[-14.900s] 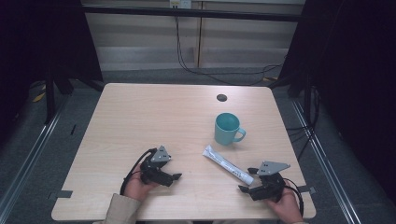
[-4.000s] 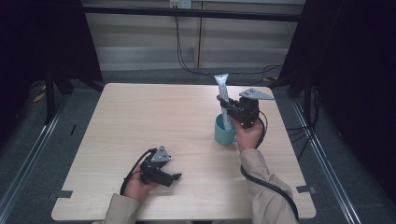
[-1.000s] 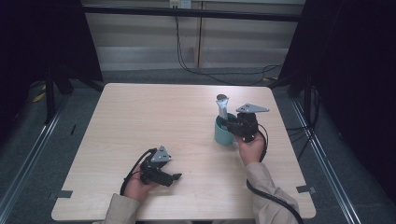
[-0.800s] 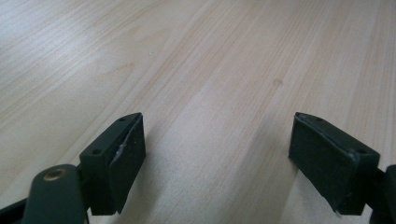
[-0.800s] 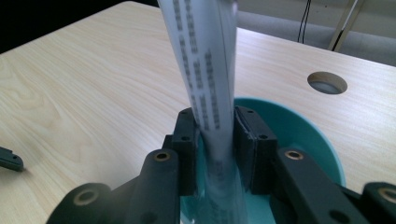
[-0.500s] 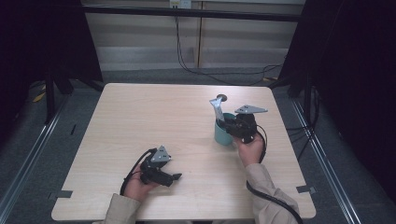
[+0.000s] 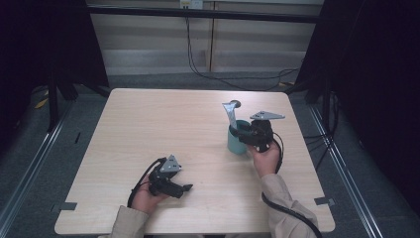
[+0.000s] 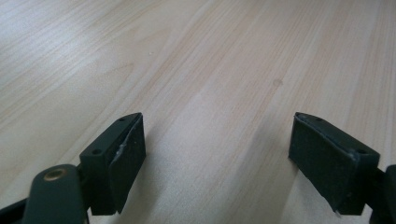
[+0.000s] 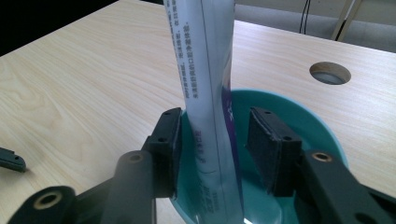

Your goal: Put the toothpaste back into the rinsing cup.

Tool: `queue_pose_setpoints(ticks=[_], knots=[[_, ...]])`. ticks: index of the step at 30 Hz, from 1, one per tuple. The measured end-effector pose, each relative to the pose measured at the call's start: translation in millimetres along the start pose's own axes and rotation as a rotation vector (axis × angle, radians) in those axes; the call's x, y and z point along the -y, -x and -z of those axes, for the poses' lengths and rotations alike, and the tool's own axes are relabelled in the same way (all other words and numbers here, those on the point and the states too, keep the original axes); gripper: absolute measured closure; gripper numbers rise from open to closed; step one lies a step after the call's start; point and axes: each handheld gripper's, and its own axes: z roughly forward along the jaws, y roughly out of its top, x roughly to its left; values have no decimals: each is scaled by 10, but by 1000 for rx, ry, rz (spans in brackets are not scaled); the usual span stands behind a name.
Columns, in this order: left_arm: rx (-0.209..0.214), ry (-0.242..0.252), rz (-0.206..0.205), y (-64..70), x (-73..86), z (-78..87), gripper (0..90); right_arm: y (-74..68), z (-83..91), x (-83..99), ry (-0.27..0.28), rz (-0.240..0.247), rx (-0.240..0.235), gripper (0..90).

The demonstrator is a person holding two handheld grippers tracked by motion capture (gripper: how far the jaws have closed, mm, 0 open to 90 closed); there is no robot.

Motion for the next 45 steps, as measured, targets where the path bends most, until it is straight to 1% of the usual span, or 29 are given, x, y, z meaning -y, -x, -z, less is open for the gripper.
queue_pose_setpoints(ticks=[8, 9, 12, 20, 23, 30, 35, 38, 41, 45], knots=[[0, 0, 0, 0, 0, 0, 185, 15, 35, -27, 6, -8, 4, 455], [0, 1, 1, 1, 0, -1, 185, 16, 44, -37, 7, -10, 2, 433], [0, 0, 0, 0, 0, 0, 185, 16, 53, -46, 10, -8, 1, 416], [0, 0, 0, 0, 0, 0, 185, -3, 78, -69, 4, 4, -10, 292], [0, 0, 0, 0, 0, 0, 185, -1, 83, -68, -4, -5, -18, 251], [1, 1, 0, 0, 0, -1, 185, -5, 123, -62, -24, 7, -16, 212], [1, 1, 0, -1, 0, 0, 184, -14, 167, -50, -33, 14, -26, 211], [1, 1, 0, 0, 0, -1, 185, -28, 204, -40, -30, 18, -31, 213], [1, 1, 0, 0, 0, 0, 185, -43, 232, -28, -37, 33, -35, 213], [1, 1, 0, 0, 0, -1, 185, -63, 268, -12, -44, 41, -43, 213]])
